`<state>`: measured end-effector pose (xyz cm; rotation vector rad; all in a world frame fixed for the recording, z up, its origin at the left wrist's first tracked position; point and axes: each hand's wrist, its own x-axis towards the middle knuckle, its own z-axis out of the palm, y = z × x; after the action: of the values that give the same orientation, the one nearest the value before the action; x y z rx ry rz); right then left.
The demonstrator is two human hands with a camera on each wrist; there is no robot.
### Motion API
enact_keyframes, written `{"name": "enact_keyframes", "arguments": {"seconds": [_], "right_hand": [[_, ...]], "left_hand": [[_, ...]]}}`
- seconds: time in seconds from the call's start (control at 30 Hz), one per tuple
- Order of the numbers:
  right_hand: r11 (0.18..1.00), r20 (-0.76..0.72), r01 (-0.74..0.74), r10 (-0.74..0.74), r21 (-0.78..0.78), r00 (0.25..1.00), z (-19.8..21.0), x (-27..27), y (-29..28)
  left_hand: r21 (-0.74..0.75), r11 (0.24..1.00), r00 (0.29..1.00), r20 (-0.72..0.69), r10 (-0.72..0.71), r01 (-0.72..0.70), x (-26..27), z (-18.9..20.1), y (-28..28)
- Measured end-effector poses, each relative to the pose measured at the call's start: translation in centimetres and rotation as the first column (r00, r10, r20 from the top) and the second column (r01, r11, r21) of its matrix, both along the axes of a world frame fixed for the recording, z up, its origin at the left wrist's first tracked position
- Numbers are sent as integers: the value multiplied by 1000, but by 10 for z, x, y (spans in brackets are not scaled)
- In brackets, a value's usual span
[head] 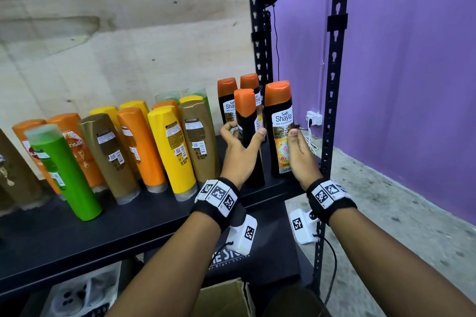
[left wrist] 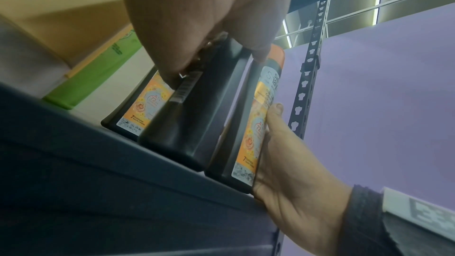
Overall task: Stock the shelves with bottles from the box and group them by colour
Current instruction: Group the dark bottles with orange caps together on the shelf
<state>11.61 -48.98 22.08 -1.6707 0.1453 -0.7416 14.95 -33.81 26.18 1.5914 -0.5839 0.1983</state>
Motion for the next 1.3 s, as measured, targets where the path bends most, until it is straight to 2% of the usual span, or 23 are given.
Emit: {"name": "enact_keyframes", "arguments": {"seconds": [0.27,0.6,1.0,1.2,1.3], "right_hand": [[995,-40,46,-50,-90,998,0,-4,2],[989,-30,7,-11,-147,999,-3,-3,-2],[989,27,-65,69,-133,997,1,-8,1],[979,64,-83,96,-188,993,11,-14,-4],[960,23,-91,100,-266,995,19,-18,-10]], "left_hand": [[97,995,998,53,24,-30,-11,-3,7],[100,994,993,110,42,-53,-14,-5,15],[126,992,999,44,-19,13,-17,0,20],[307,943,982,171,74,-125,-24,11,21],[367,911,971,211,115,-188,-28,16,20]]}}
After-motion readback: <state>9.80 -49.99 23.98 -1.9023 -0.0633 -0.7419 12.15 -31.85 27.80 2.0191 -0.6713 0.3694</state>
